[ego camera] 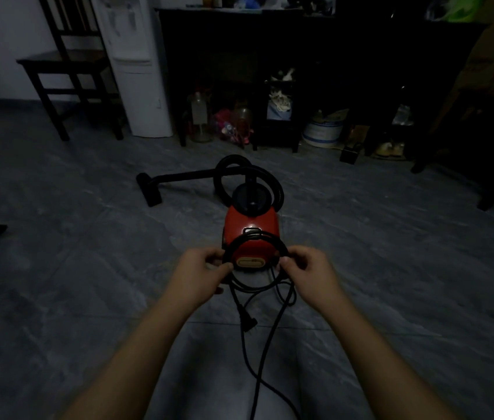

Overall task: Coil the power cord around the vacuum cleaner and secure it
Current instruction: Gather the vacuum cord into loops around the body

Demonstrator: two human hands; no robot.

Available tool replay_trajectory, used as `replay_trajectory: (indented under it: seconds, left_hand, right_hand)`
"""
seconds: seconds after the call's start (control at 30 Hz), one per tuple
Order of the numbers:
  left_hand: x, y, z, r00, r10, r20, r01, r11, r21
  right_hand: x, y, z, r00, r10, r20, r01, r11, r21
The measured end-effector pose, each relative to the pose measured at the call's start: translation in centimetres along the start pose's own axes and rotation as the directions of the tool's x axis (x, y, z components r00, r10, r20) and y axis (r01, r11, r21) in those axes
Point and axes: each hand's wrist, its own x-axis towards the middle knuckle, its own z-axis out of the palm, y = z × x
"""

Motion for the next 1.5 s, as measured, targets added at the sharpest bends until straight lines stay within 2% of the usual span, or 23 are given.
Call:
replay_trajectory:
  seconds: [0.47,0.77,1.07,1.27,1.5]
  left_hand:
    - [1.7,-1.8,3.1,0.996,-0.024,0.085,0.014,0.993,0.119]
    - [1.5,-3.0,3.1,0.995,-0.039,0.094,0.029,0.994,0.104]
    - [1.5,-3.4,2.6,0.995,-0.047,0.092,0.037,0.994,0.105]
    - [2.0,-3.5,1.7,0.998,0.067,0.023,-0.069,0.988,0.138]
    - [2.2,-3.4,1.5,0.991,0.125,-0.045,-0.119,0.985,0.128]
  right_hand:
    - [0.2,3.1,-1.1,0.984,0.165,-0.064,-0.172,0.977,-0.124]
    - [-0.1,3.8,-0.1,0.967,0.249,-0.063,-0.253,0.965,-0.073]
    - [-0.1,3.8,0.2,0.970,0.239,-0.047,-0.242,0.966,-0.089]
    - [0.3,3.5,0.3,0.991,0.133,-0.028,-0.133,0.991,-0.029]
    - [0.0,2.0,-0.1,0.998,0.050,-0.049,-0.049,0.998,0.039]
